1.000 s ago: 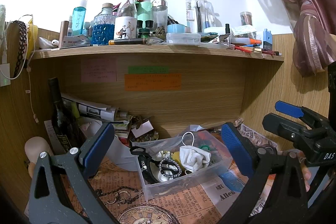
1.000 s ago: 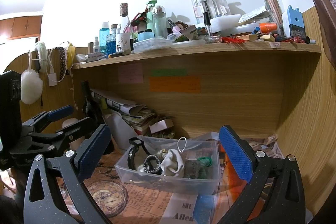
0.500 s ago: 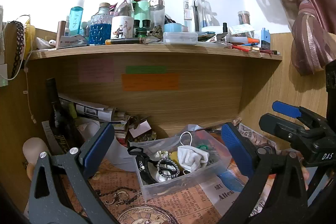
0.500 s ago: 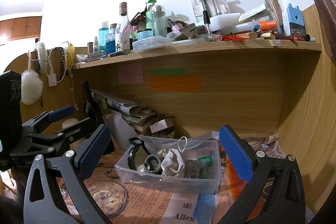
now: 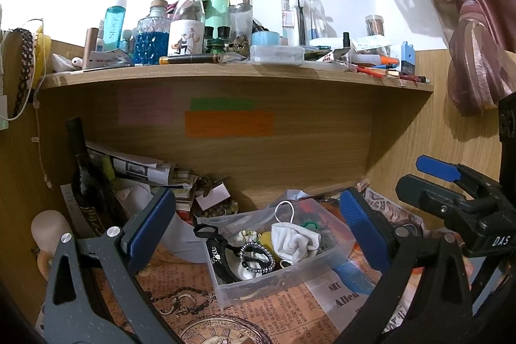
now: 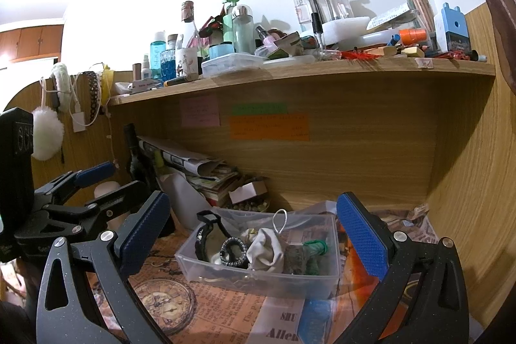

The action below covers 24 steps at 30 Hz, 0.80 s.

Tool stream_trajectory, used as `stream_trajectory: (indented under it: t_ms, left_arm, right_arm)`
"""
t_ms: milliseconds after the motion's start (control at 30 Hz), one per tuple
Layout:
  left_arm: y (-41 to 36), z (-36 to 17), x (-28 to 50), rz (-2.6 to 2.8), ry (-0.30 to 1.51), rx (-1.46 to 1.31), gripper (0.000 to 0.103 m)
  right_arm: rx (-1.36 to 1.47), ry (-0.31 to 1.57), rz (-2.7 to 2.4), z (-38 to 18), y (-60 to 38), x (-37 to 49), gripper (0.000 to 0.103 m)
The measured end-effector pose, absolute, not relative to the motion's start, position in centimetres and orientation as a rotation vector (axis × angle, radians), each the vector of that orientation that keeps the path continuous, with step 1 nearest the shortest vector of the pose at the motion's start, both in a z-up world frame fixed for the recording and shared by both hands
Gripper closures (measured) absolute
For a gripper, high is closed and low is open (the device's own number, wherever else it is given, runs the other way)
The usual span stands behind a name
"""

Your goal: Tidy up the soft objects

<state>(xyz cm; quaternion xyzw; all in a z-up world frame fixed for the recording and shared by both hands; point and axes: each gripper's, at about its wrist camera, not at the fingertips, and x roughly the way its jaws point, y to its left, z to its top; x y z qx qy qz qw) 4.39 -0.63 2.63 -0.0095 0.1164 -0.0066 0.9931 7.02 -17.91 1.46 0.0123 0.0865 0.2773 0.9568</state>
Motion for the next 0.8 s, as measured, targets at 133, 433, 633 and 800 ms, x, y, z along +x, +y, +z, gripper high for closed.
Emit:
stream_trajectory:
  t_ms: [133,433,633,800]
  left_arm:
    - [-0.6,2.4,4.6,-0.012,0.240,-0.021,0.000]
    - [-0.5,2.2,5.1,-0.019,0.249,-0.032,0.000]
    - [-0.3,2.0,5.2,-0.018,0.244,-0.046,0.000]
    - [0.1,1.7,5.7,-0.022,0.263,-0.054,0.000]
  right_arm:
    - [0.028,0.182,0.559,1.3,-17.8,7.5,0.000]
    - [0.025,0.191,0.563,1.1,-17.6,8.0,0.000]
    - [0.023,0.201,0.569,0.8,-17.5,8.4,0.000]
    - [0.019,0.219,0.568,0.4,-17.3,8.9,0.000]
